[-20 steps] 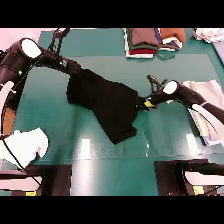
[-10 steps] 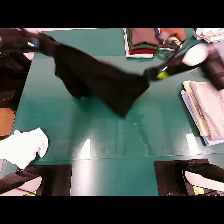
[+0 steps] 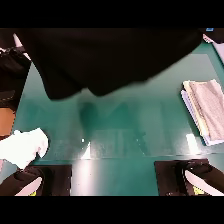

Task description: Fold the shirts.

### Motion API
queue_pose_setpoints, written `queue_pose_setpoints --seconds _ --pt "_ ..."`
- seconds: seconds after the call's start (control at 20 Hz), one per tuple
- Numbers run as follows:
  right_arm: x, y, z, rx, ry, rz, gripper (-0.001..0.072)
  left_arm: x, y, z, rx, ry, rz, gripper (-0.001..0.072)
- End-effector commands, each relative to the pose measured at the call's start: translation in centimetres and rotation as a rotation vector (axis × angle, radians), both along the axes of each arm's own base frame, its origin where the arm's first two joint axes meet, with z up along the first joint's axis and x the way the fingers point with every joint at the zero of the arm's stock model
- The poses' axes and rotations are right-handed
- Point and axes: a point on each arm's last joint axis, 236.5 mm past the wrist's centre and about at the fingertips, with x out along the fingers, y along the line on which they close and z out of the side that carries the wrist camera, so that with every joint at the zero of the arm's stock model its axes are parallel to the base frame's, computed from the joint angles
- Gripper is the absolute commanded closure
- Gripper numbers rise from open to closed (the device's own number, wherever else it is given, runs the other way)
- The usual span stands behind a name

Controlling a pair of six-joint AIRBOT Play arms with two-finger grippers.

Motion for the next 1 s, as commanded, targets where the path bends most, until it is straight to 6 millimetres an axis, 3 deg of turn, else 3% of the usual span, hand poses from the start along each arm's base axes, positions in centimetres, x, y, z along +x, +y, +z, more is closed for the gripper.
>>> queue_pose_setpoints --seconds 0.0,0.1,0.2,0.3,0.35,0.4,0.45,0.6,0.75,0.85,0.95 --pt "-0.3 -0.2 -4.1 0.002 0.125 -0.022 0.0698 -0.6 -4.1 -8.4 0.042 0.215 -0.118 0.0681" --pt "0.1 -0.2 -9.0 -0.020 0.242 -0.028 0.0698 -2.0 -7.4 -15.8 0.106 0.378 -0.206 0.0680" --pt "0.3 -1.0 -13.2 -0.064 0.330 -0.055 0.0698 -4.9 -10.1 -22.7 0.187 0.531 -0.298 0.0680" --pt "0.2 -1.3 -16.0 -0.081 0.390 -0.067 0.0698 -7.7 -11.4 -26.8 0.246 0.626 -0.360 0.0677" --pt "0.1 -1.3 -17.0 -0.084 0.408 -0.068 0.0698 -8.6 -11.7 -28.2 0.263 0.655 -0.378 0.0642" --pt "0.1 -1.3 -17.6 -0.086 0.421 -0.068 0.0698 -8.9 -11.8 -28.7 0.268 0.672 -0.381 0.0332" --pt "0.1 -1.3 -18.0 -0.087 0.428 -0.069 0.0698 -8.8 -11.6 -28.7 0.248 0.686 -0.354 0.0075" --pt "0.3 -1.3 -17.9 -0.083 0.416 -0.070 0.0698 -5.6 -9.0 -26.8 0.197 0.661 -0.252 0.0098" --pt "0.4 -1.2 -17.9 -0.082 0.414 -0.070 0.0698 0.1 -3.0 -24.2 0.076 0.607 -0.036 0.0098" --pt "0.5 -1.2 -17.8 -0.081 0.410 -0.071 0.0698 2.4 -0.1 -25.0 -0.022 0.643 0.059 0.0098" --pt "0.5 -1.2 -17.8 -0.080 0.407 -0.071 0.0698 3.5 -0.6 -27.4 -0.089 0.727 0.047 0.0098"
